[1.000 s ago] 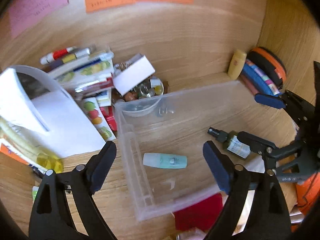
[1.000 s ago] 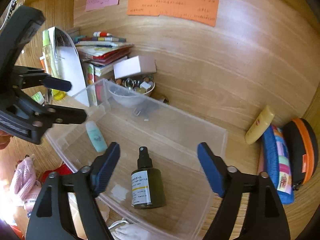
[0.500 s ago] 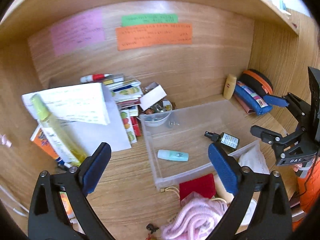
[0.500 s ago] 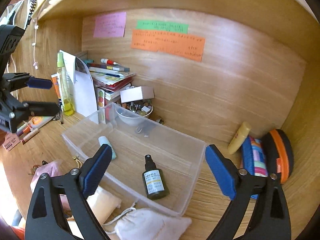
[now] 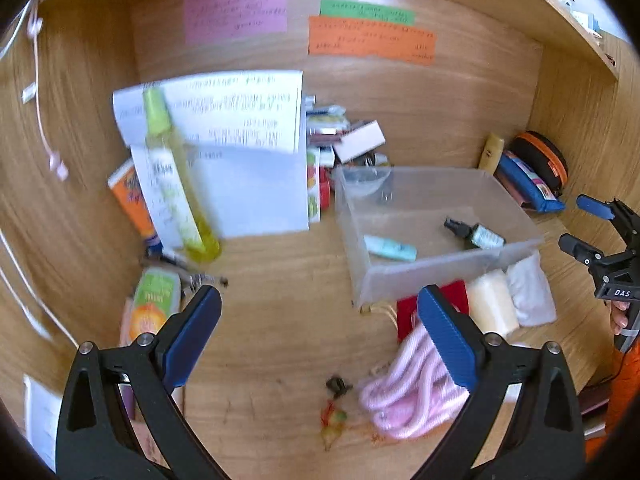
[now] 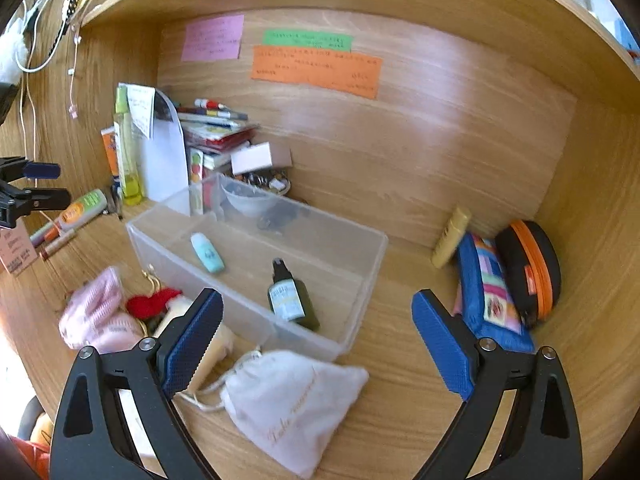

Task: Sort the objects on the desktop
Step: 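Grasp the bagged pink rope with the left tool while the right tool grasps the white pouch, then lift and carry the bagged rope and white pouch with both tools toward the clear box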

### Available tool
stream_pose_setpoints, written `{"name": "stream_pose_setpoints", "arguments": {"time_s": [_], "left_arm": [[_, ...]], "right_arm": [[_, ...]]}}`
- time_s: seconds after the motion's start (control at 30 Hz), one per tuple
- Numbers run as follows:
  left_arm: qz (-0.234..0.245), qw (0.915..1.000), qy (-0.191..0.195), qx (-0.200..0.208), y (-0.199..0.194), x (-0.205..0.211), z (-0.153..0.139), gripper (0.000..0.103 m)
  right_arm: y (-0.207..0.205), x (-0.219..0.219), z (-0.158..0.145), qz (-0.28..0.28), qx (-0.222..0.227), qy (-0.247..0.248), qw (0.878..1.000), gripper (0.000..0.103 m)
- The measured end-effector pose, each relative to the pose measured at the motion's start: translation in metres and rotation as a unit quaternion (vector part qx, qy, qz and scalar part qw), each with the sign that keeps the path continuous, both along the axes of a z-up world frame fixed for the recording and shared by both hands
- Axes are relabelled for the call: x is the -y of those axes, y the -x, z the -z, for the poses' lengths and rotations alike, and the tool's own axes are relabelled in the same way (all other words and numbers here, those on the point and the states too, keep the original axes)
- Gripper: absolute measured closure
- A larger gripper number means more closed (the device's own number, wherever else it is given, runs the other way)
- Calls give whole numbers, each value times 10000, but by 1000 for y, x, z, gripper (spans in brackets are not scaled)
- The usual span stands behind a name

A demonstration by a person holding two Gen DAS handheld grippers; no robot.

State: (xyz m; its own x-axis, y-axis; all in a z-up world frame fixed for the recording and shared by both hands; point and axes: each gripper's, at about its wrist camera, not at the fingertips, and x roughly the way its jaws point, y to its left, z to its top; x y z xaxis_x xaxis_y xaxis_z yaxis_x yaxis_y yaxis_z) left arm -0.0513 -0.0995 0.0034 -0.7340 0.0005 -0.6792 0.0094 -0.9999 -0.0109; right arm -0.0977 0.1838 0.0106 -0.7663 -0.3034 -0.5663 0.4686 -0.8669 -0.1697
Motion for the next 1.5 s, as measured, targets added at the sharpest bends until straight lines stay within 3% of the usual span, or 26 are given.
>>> {"name": "stream_pose_setpoints", "arguments": {"time_s": [0.33,0.67,1.37,1.5], "left_arm": [[474,9984,-88,297,-21,-23,29,3],[1066,9911,-73,788,-29,-48,61,3],[1847,9707,5,1535,31,-76,108,2],[1908,9721,161,1355,31,-80,110,2]], "right_arm": [[-12,-22,28,247,483,-54,9985,8],[-7,-29,57,253,1136,183,9930,8],[25,-16,108,70,2274,420,9729,8],[29,-11,110,12,2283,378,9729,6]]}}
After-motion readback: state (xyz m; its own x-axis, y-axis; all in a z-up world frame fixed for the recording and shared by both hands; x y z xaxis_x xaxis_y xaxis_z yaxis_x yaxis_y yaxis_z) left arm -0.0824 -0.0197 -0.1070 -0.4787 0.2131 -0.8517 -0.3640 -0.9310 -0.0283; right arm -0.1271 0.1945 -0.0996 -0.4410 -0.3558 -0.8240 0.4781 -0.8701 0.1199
